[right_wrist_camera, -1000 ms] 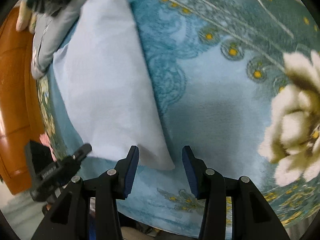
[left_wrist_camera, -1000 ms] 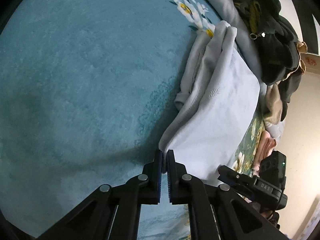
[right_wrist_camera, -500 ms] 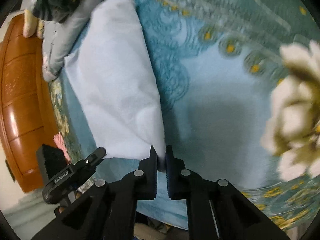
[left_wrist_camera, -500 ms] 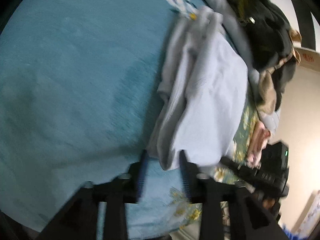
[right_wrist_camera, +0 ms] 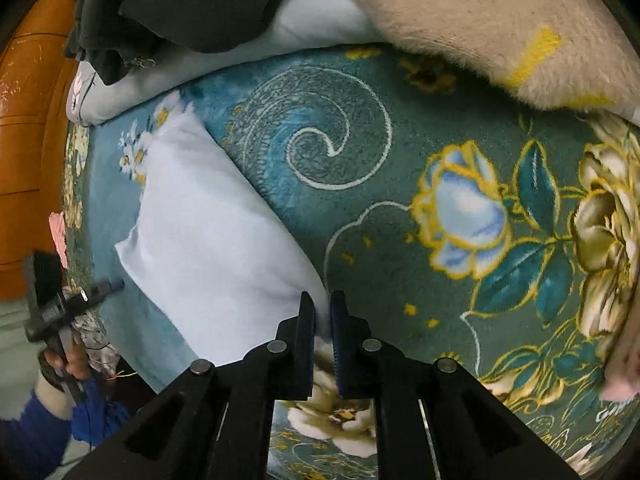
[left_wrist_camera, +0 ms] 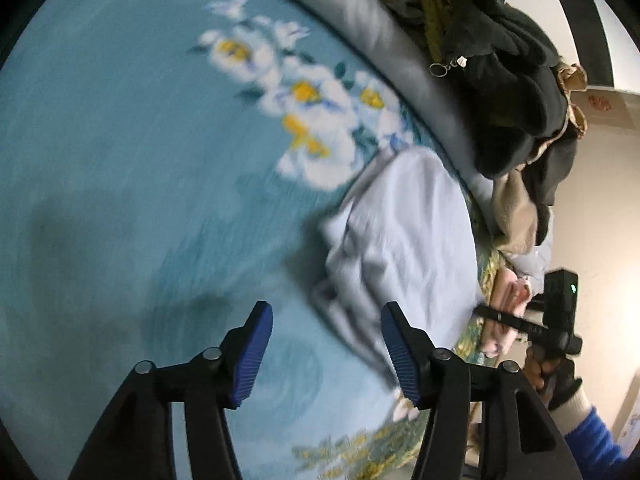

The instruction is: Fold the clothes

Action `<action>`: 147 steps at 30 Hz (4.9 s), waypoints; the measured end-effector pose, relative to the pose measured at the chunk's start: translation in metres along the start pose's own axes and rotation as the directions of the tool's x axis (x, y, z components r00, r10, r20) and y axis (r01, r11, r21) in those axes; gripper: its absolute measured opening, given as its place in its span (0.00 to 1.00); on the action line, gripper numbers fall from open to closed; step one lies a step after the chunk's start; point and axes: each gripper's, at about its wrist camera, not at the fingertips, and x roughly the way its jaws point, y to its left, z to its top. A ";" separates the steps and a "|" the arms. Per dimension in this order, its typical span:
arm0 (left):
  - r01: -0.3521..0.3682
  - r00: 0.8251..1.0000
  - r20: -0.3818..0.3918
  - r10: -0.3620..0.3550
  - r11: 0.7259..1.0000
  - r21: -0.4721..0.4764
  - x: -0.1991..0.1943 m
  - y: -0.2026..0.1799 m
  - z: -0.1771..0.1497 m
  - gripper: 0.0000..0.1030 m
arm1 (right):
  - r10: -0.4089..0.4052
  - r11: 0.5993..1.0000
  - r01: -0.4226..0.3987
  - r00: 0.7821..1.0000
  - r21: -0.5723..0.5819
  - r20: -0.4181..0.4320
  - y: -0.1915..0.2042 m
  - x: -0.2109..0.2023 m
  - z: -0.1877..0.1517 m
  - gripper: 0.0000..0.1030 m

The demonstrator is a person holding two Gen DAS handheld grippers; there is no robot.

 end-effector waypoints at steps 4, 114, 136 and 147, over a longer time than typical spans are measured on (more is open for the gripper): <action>-0.024 0.999 -0.019 0.025 0.997 0.069 0.012 -0.007 0.032 0.60 | 0.025 0.998 -0.029 0.997 0.052 0.072 0.005 0.007 -0.022 0.21; -0.054 0.994 -0.076 0.080 0.954 0.294 0.273 -0.573 -0.138 0.14 | 0.204 0.929 -0.324 0.852 0.178 0.483 -0.442 -0.272 -0.125 0.06; -0.178 0.976 -0.097 0.197 0.968 0.178 0.282 -0.524 -0.145 0.22 | 0.151 0.900 -0.300 0.894 0.315 0.422 -0.492 -0.218 -0.137 0.07; -0.244 0.970 0.054 0.239 0.921 0.304 0.257 -0.576 -0.139 0.35 | 0.020 0.920 -0.198 0.885 0.338 0.465 -0.485 -0.249 -0.165 0.09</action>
